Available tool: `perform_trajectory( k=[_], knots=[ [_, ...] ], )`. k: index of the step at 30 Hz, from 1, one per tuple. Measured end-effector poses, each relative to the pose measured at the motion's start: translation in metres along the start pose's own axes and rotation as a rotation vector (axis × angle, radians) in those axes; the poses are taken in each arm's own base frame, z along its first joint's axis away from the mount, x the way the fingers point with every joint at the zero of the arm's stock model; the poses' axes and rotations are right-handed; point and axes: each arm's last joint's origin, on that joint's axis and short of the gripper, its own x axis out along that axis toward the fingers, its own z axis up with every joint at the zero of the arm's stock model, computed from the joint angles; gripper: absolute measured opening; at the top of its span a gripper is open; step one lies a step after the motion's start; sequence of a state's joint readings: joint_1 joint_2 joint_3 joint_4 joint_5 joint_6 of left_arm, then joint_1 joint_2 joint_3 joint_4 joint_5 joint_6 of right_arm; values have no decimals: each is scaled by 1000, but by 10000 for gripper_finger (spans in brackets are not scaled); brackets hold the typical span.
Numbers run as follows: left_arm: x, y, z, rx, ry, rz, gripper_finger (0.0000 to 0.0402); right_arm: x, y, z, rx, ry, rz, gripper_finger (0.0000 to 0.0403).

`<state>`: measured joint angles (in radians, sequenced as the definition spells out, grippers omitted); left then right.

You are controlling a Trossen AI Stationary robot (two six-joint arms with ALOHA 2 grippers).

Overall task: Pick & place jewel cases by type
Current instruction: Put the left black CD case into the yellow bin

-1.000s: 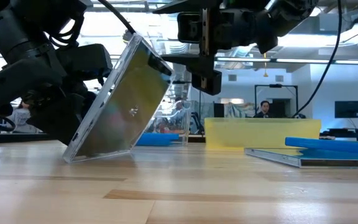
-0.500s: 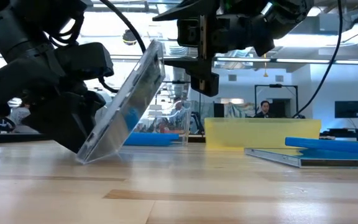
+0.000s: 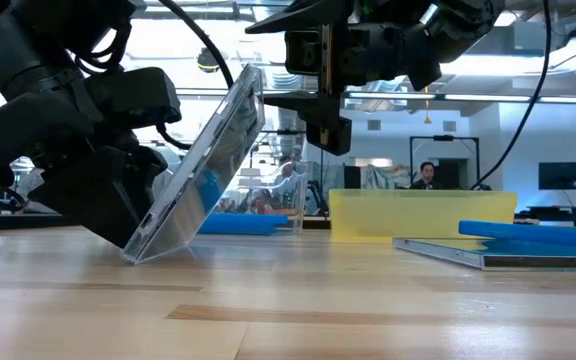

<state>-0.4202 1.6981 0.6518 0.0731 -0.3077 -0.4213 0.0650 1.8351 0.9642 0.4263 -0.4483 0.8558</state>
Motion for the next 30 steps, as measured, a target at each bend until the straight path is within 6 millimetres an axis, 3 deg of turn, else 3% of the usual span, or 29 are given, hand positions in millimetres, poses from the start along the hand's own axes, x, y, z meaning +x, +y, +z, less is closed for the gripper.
perform_trajectory(
  k=[30],
  knots=[
    [0,1,-1,-11,6,17,171,-1,6,-1,-29,37,68,251]
  ],
)
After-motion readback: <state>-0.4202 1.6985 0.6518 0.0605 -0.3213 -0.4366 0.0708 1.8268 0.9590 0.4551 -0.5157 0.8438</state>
